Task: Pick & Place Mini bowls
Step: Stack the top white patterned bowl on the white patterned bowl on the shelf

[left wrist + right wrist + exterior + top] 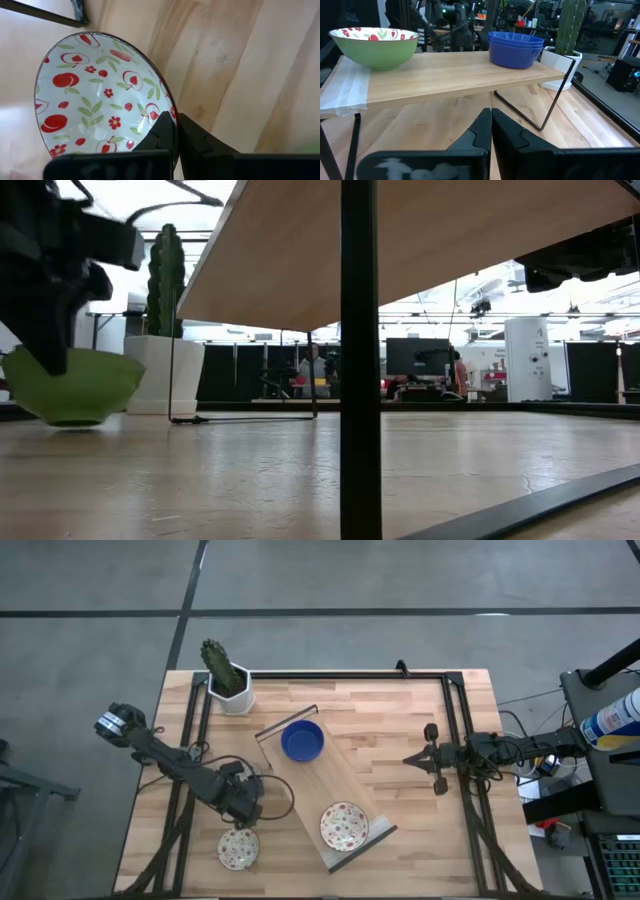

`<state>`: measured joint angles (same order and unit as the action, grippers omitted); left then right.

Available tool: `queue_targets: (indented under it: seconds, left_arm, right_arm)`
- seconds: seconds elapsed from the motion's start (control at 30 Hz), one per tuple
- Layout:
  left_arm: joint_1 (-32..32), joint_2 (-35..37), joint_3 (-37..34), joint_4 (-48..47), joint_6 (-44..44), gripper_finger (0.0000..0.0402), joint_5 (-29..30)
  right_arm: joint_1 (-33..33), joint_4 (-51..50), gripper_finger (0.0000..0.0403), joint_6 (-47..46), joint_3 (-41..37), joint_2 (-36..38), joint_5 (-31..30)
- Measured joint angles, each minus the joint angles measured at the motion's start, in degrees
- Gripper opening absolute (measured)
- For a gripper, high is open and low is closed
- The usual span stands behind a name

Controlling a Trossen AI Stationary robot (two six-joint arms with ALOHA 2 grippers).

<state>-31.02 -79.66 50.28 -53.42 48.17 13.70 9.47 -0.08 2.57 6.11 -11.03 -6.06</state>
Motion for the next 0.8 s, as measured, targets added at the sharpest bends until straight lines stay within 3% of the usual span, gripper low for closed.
queue_targets:
  seconds: [0.8]
  left_arm:
    - [-7.48, 0.00, 14.75, -7.39, 4.98, 0.0004, 0.25]
  right_arm:
    - [0.00, 0.02, 0.0008, 0.00, 0.00, 0.00, 0.00]
